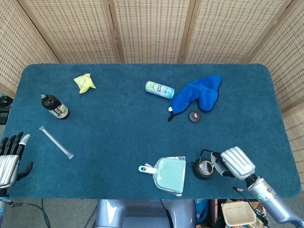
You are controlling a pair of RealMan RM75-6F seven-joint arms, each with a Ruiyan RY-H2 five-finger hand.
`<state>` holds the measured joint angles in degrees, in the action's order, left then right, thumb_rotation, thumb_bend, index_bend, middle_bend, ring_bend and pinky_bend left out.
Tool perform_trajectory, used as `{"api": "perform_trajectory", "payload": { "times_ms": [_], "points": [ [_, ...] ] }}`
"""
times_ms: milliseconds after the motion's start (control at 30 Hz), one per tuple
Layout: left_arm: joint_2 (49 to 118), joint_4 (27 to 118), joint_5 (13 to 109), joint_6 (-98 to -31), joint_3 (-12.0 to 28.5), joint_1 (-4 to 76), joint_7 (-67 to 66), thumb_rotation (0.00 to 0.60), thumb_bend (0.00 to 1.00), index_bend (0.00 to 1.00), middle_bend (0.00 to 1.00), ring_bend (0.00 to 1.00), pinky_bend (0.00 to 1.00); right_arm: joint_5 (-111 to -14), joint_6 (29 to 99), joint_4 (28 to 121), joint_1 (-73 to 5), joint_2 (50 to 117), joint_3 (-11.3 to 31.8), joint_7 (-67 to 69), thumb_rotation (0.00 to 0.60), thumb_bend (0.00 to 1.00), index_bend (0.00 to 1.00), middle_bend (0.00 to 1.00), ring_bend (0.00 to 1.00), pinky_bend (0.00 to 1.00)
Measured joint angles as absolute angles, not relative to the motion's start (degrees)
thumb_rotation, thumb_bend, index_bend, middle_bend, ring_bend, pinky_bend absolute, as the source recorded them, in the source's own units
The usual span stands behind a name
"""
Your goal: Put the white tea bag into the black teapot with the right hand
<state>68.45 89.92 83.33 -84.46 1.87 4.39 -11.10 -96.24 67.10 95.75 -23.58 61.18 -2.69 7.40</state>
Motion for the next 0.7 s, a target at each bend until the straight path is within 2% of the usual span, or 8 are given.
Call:
{"api": "perform_trajectory", "payload": {
  "times_ms": [100,167,400,567,700],
  "points": [
    [68.3,90.1,83.4,-84.6,1.9,4.3,-11.1,0.600,0.38,0.00,0.00,0.00,0.00,-95.8,67.3,95.5,-23.4,60.7,-2.6,7.6,0.477,0.71,0.65,0.97,1.00,1.00],
    [68.2,90.2,83.4,-84.8,1.9,4.2,-11.1,0.600,0.38,0.00,0.00,0.00,0.00,-95.4,67.3,95.3,-23.2,60.3,-2.7,7.6,0.377,0.71,0.65,0.97,1.00,1.00],
    [68.1,90.5,83.7,-85.0,1.9,4.2,-11.3,0.600,0.38,0.00,0.00,0.00,0.00,-93.6,67.1,95.2,-22.5,58.9,-2.8,8.2,0.257,0.71,0.63,0.96,1.00,1.00],
    [68.1,90.8,83.9,-85.0,1.9,4.3,-11.6,0.600,0.38,0.00,0.00,0.00,0.00,-92.6,66.2,95.5,-22.2,58.2,-3.0,8.1,0.107,0.71,0.46,0.96,1.00,1.00],
    [68.0,90.8,83.9,-85.0,1.9,4.3,-11.6,0.600,0.38,0.00,0.00,0.00,0.00,-92.3,65.9,95.9,-22.2,58.1,-2.8,7.6,0.101,0.71,0.39,0.96,1.00,1.00]
  ]
}}
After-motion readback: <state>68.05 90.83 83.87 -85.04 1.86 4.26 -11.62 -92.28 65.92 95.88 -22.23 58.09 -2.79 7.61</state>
